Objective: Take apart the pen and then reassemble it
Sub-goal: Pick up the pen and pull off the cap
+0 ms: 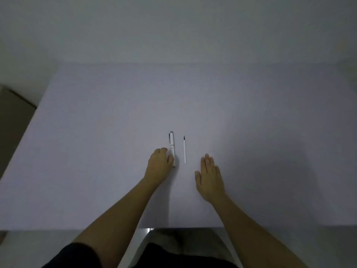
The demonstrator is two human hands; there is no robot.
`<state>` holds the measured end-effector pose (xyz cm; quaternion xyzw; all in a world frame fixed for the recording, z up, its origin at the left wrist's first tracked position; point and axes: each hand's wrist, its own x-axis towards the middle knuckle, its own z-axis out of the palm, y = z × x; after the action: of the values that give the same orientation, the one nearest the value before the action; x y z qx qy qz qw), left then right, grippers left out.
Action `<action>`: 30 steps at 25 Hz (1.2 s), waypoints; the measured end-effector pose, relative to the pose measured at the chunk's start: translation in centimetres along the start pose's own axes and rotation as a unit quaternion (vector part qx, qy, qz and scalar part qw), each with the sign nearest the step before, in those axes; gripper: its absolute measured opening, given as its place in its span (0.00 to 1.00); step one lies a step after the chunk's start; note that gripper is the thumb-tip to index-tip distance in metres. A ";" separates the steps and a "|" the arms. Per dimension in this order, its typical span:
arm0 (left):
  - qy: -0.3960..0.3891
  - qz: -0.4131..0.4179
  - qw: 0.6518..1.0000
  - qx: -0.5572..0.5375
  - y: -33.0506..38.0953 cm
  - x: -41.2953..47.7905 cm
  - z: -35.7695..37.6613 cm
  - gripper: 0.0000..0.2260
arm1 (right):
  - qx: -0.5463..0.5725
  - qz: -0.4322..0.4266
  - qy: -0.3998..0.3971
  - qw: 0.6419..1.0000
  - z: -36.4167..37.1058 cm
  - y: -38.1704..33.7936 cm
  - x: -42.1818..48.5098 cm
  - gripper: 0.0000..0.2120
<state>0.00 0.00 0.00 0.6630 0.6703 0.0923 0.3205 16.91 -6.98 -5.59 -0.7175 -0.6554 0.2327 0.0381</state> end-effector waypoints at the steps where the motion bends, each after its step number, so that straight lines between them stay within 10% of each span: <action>1: 0.016 -0.012 1.000 -0.011 0.0 0.5 0.2 0.10 | 0.004 0.008 0.010 1.000 0.5 0.2 0.1 0.36; 15: 0.041 -0.065 0.997 -0.031 0.5 4.1 2.4 0.11 | -0.015 0.005 0.072 0.997 1.9 0.7 0.1 0.31; 21: 0.071 0.051 0.996 -0.009 0.0 1.2 0.8 0.09 | 0.279 0.062 0.166 0.944 -2.6 -1.3 2.4 0.18; 24: 0.086 0.152 0.984 0.042 -0.1 -0.3 0.4 0.08 | 0.445 0.092 0.075 0.888 -6.7 -3.7 4.2 0.13; 30: 0.096 0.210 0.968 0.093 0.4 -1.0 -0.1 0.09 | 0.503 0.071 0.045 0.860 -7.6 -6.0 5.1 0.14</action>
<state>0.17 -0.85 0.59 0.8038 0.5491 0.1587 0.1650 14.43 0.62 1.92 -0.6552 -0.3944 0.5001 0.4063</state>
